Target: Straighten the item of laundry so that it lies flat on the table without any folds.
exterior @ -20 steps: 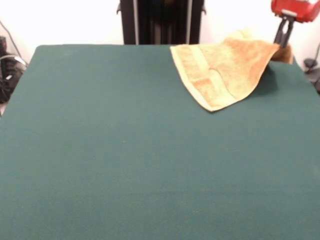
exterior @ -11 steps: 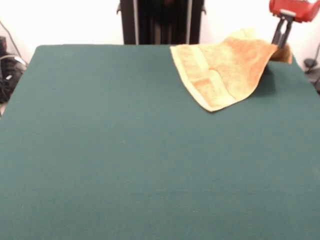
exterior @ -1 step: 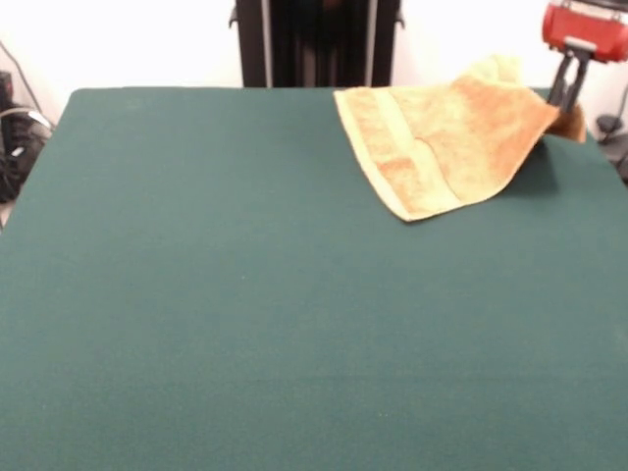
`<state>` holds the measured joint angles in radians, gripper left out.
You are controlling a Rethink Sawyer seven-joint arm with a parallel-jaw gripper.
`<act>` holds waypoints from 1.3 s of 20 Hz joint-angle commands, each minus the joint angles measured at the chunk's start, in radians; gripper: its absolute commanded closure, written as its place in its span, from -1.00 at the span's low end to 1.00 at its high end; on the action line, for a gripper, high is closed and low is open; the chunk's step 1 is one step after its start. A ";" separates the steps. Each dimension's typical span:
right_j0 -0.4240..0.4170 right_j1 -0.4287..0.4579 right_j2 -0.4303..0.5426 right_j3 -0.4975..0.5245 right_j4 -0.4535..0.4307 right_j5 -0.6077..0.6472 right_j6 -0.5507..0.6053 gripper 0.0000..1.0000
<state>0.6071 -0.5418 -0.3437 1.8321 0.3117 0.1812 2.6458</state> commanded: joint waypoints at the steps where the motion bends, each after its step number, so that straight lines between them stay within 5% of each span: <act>1: 0.040 0.103 0.058 -0.128 0.081 0.124 0.178 1.00; 9: 0.111 0.145 0.022 -0.144 0.148 0.124 0.252 1.00; 21: 0.070 0.182 0.131 -0.121 0.206 -0.003 0.192 1.00; 26: 0.091 0.240 0.098 -0.153 0.216 -0.046 0.196 1.00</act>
<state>0.6928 -0.3763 -0.3439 1.7211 0.4576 0.1932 2.6458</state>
